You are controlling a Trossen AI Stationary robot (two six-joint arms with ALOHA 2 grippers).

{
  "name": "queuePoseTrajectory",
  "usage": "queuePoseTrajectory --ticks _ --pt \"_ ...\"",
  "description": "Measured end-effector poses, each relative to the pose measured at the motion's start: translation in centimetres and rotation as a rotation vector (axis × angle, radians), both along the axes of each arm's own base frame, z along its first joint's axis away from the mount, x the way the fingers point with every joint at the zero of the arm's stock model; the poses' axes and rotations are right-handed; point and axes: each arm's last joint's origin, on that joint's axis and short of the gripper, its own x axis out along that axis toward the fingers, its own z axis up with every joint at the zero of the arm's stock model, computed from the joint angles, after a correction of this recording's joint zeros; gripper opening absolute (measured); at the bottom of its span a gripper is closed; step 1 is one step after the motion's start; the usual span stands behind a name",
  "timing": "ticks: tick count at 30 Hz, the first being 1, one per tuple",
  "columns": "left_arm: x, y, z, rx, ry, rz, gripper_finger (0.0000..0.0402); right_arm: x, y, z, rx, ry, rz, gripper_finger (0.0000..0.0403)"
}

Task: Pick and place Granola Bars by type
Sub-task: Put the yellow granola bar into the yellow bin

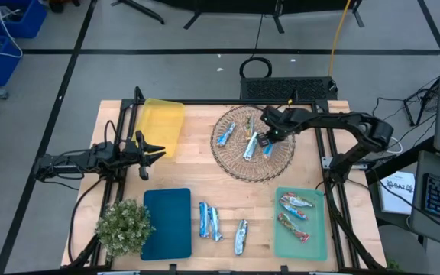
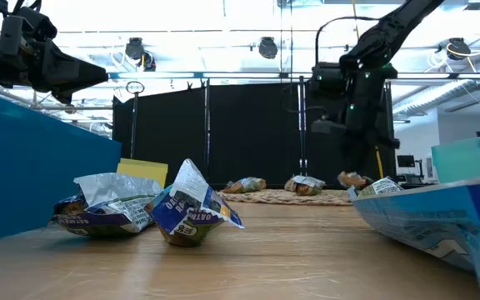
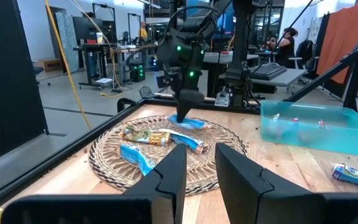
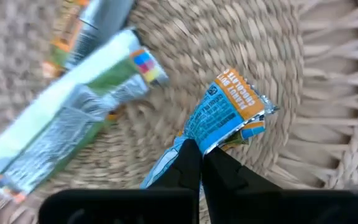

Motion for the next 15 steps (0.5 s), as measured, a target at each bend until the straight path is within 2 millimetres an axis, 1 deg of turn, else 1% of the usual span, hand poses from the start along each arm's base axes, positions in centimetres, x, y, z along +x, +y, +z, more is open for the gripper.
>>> queuePoseTrajectory --ticks 7,11,15 --pt "0.0 0.0 0.0 0.000 0.000 0.000 0.0093 -0.3 0.9 3.0 -0.102 -0.109 0.105 0.0000" --pt "0.0 0.0 0.0 0.000 0.000 0.000 0.0093 0.0 1.6 5.3 -0.216 -0.231 0.204 0.0000" --pt "0.0 0.0 0.0 0.000 0.000 0.000 0.0093 0.7 2.6 7.3 -0.356 -0.355 0.347 0.0000"
